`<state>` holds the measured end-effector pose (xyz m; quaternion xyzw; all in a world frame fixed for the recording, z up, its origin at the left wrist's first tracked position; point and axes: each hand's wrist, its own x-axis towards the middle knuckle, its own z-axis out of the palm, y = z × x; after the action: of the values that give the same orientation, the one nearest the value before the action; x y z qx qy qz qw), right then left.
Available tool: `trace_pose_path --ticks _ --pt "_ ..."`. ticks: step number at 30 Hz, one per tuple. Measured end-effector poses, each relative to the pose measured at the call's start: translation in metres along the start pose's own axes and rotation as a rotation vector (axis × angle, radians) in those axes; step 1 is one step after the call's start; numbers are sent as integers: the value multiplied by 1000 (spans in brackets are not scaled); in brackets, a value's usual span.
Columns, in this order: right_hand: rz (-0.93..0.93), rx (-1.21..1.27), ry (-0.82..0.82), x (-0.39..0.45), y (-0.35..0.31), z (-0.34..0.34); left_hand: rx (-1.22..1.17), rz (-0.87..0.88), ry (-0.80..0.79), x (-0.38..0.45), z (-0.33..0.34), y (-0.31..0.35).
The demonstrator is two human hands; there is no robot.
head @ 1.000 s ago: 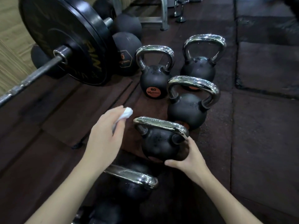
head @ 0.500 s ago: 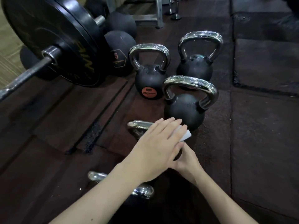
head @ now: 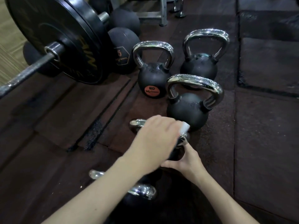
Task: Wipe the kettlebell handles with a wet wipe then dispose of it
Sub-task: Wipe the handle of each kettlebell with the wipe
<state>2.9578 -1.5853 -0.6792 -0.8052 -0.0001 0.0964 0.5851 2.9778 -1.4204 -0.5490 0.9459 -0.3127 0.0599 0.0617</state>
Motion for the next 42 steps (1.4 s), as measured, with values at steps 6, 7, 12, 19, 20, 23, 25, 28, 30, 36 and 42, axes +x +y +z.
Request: trace_pose_path --ticks 6,7,12,19,20,23,25,28,30,36,42 --pt "-20 -24 -6 1 -1 1 1 72 56 3 0 5" --pt "-25 -6 -1 1 0 0 45 9 28 0 -5 -7" --pt "-29 -11 -32 0 2 -2 -459 -561 77 -36 -9 -60" --pt "-15 12 -18 0 0 -2 67 -191 116 -10 -11 -25" --pt "-4 10 -19 0 0 -3 146 -113 87 -4 -8 -14" --pt "15 -17 -28 2 -5 -3 112 -7 59 9 -3 8" --pt "33 -20 -25 3 -4 -4 99 46 86 12 -2 6" --pt "63 19 -8 6 -6 -4 29 51 39 10 -6 -16" --pt "94 84 -22 5 -5 -4 -104 -39 37 1 -9 -35" --pt "62 135 -55 8 -1 -2 -592 -569 84 -20 -15 -65" --pt "98 100 -136 17 -5 -14 -547 -712 197 26 -33 -68"
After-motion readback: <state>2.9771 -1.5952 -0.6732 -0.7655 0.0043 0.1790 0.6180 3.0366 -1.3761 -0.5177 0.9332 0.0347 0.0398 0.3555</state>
